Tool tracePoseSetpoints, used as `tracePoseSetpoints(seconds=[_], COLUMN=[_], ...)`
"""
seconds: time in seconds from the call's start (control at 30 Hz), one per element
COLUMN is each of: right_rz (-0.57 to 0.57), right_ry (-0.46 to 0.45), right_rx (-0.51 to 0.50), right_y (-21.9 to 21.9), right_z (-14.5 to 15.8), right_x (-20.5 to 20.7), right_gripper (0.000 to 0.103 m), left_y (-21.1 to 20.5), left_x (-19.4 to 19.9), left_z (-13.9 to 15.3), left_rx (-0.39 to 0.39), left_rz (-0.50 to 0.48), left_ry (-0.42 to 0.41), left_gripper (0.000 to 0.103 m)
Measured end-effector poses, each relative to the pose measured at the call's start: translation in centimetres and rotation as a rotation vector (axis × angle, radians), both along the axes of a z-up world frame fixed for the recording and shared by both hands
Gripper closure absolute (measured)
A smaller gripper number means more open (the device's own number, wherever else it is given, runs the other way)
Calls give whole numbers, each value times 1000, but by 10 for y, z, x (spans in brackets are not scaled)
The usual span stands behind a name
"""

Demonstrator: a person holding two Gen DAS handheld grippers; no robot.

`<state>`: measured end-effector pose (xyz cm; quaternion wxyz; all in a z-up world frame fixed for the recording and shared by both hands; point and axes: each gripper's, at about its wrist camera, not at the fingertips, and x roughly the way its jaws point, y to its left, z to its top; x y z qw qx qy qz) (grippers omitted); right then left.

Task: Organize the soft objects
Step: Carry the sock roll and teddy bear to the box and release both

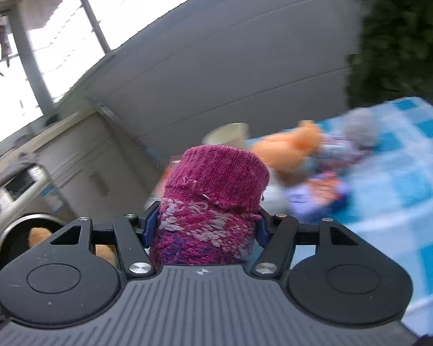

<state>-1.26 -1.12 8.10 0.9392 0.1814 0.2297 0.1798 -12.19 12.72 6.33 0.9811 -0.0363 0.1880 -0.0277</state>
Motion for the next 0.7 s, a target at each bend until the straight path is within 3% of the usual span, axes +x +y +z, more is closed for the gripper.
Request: tracePoseSetpoints(seconds=[0.3, 0.53, 0.7], right_rz=[251, 372, 429], right_ry=[-18, 30, 89], right_rx=[-31, -98, -127], right_y=[103, 179, 208], right_z=[16, -6, -27], right_x=[33, 71, 86], right_gripper=[25, 25, 24], left_y=[65, 113, 130], left_x=[-5, 1, 9], left_z=[1, -19, -36], left_rx=[22, 7, -7], left_rz=[206, 361, 424], left_ry=[-1, 65, 132], left_gripper=[32, 32, 32])
